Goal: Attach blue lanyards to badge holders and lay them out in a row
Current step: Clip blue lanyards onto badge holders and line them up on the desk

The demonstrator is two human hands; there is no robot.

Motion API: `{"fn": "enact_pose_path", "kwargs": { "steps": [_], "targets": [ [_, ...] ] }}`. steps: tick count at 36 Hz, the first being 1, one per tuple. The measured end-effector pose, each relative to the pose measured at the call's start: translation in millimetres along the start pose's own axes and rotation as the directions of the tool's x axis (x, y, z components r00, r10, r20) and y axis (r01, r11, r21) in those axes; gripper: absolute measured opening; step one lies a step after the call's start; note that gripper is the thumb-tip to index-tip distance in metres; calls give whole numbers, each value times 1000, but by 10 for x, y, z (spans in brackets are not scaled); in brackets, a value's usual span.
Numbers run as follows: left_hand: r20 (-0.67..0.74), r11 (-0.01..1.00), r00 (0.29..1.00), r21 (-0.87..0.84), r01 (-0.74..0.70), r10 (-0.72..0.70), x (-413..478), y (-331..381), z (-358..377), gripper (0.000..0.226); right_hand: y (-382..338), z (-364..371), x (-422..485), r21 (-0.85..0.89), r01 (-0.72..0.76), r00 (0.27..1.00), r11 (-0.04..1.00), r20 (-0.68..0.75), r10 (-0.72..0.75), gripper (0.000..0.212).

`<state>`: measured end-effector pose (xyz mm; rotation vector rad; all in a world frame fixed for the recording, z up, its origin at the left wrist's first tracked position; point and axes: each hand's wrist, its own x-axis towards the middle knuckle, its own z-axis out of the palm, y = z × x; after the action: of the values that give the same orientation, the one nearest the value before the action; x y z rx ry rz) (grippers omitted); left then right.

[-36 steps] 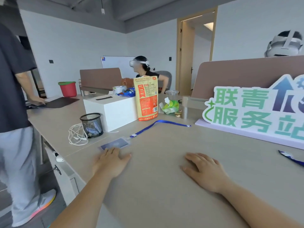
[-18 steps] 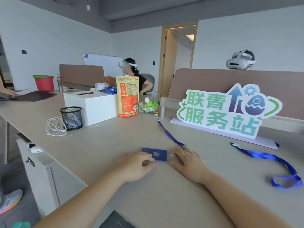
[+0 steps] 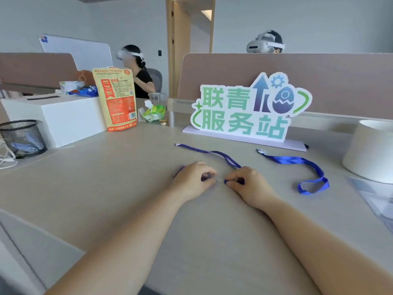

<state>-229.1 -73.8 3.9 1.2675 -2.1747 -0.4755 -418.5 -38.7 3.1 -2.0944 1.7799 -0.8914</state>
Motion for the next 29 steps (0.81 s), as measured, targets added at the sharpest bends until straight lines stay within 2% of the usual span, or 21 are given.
{"fn": "enact_pose_path", "kwargs": {
  "steps": [5,15,22,29],
  "targets": [
    [-43,1000,999,18,1,0,22,-25,49,7,9,28,31,-28,-10,1000,1000,-6,10,13],
    [-52,990,997,128,65,-59,58,49,49,9,-18,33,9,-50,-25,1000,998,-8,25,14],
    [-112,974,980,143,177,-161,59,160,61,9,-42,48,-2,-114,-9,1000,993,-19,7,15],
    [1,953,957,96,288,-290,165,238,-22,9,-54,55,-12,-132,-6,1000,991,-23,3,17]
  ]
}}
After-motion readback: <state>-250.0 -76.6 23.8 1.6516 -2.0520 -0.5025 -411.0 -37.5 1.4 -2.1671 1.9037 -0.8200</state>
